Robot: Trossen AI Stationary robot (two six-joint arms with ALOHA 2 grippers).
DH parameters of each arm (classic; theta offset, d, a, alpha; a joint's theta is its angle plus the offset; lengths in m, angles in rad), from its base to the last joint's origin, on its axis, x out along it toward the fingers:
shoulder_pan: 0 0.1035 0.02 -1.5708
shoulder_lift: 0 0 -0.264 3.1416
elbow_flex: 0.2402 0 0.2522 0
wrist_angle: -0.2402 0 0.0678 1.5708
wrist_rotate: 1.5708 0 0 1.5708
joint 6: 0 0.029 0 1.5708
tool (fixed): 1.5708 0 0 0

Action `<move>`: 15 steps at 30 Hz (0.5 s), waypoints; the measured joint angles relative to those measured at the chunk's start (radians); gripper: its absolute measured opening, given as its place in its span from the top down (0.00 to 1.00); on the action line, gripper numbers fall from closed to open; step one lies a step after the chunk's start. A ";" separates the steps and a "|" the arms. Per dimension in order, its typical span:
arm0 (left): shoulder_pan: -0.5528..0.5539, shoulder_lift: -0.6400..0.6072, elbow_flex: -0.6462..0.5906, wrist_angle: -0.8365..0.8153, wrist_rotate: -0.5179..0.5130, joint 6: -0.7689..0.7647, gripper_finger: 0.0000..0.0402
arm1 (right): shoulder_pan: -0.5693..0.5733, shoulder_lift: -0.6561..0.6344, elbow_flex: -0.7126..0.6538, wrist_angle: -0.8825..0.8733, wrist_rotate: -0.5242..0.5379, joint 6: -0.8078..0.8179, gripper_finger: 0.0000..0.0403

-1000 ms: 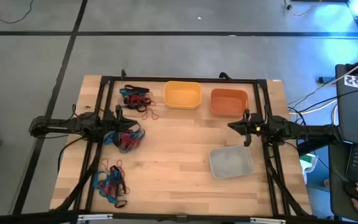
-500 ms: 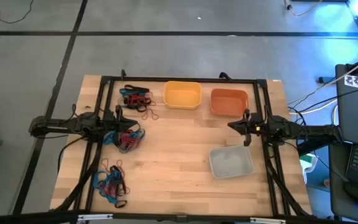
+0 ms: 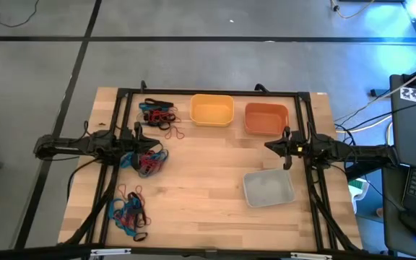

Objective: Sort rubber bands into baskets

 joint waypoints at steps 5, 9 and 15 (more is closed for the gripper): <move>0.000 0.000 0.000 0.000 0.000 0.000 0.99 | 0.000 0.000 0.000 0.000 0.000 0.000 0.99; 0.000 0.000 0.000 0.000 0.000 0.000 0.99 | 0.000 0.000 0.000 0.000 0.000 0.000 0.99; 0.000 0.000 0.000 0.002 0.000 0.026 0.99 | 0.000 0.000 0.000 0.000 0.000 0.000 0.99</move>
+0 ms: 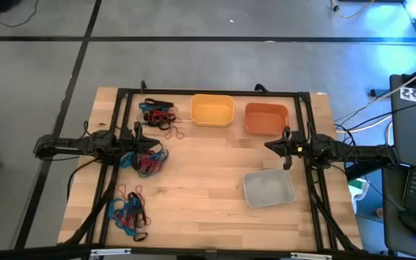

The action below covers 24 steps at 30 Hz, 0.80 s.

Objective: Sort rubber bands into baskets
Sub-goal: Put the blue rubber band into the yellow bin

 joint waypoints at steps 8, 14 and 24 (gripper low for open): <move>0.000 0.000 0.000 0.105 0.000 0.077 0.99 | 0.000 0.000 0.000 0.002 0.000 0.000 0.99; 0.001 0.000 0.000 0.242 -0.013 0.096 0.99 | 0.000 0.000 0.000 0.038 0.094 -0.035 0.99; 0.002 0.083 0.003 0.227 -0.174 0.142 0.99 | 0.000 0.000 0.000 0.122 0.198 -0.156 0.99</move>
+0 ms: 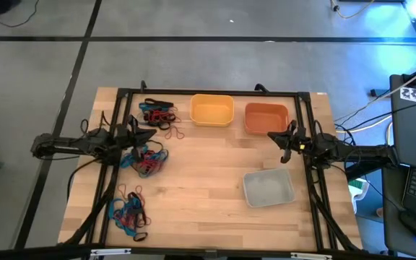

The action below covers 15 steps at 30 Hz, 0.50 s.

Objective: Sort rubber bands into baskets
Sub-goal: Put the blue rubber band into the yellow bin

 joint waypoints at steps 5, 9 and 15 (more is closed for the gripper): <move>0.033 0.134 0.021 0.003 -0.011 0.000 0.99 | 0.000 0.000 0.000 -0.001 0.002 -0.011 0.99; 0.069 0.278 0.074 -0.022 -0.011 -0.060 0.99 | 0.000 0.000 0.001 0.003 -0.003 -0.004 0.99; 0.070 0.488 0.220 -0.140 -0.011 -0.143 0.99 | 0.000 0.000 0.001 0.035 -0.018 -0.006 0.99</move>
